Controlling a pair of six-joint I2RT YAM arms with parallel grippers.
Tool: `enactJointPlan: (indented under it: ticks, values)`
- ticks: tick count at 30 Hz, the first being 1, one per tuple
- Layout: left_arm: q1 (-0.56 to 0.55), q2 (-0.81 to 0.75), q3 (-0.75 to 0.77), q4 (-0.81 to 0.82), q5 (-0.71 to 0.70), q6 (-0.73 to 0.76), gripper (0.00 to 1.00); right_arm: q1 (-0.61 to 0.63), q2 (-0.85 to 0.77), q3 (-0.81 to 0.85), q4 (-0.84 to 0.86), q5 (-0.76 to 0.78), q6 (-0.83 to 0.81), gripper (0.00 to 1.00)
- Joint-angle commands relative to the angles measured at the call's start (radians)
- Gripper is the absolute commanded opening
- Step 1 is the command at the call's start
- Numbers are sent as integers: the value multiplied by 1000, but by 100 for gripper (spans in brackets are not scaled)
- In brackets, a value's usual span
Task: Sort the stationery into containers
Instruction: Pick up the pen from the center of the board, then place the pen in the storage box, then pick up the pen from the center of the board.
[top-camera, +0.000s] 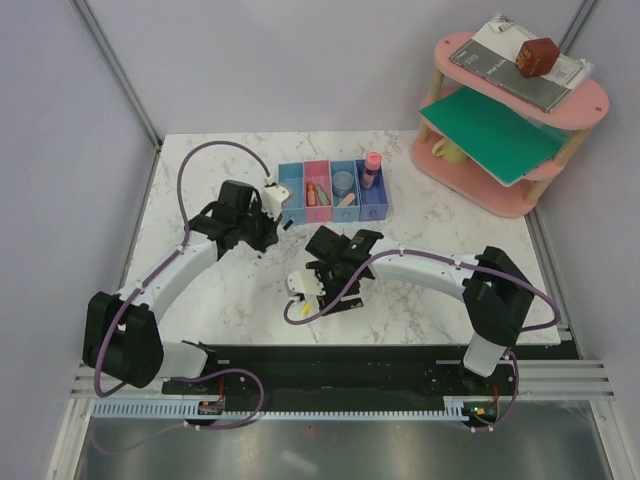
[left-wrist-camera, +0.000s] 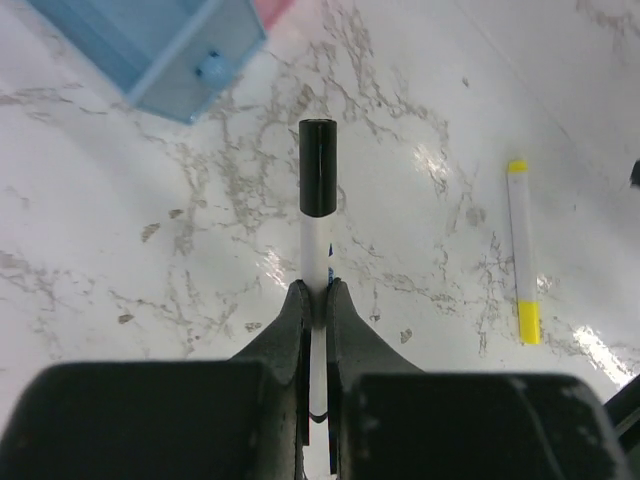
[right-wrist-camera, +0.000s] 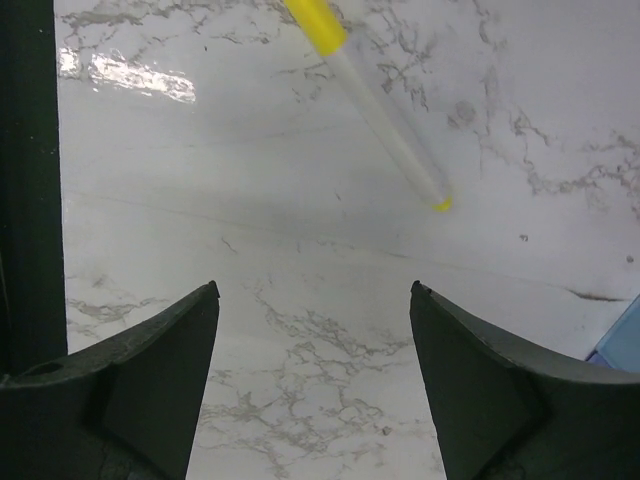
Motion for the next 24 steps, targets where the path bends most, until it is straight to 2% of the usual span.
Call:
enactJointPlan:
  ticks: [1,6,9,15,24]
  values:
    - [82,-26,85,17,55,-95,2,68,58,36,46,74,-103,84]
    - [118,127,215,59,51,-198,2,107,142,79,66,88,-152,84]
    - [124,257,344,60,58,-250,2,113,185,105,69,74,-173,83]
    - [124,410,569,55,98,-322,2,119,245,147,73,58,-206,82]
    - [126,520,600,53,120,-328,2,118,329,174,65,17,-270,78]
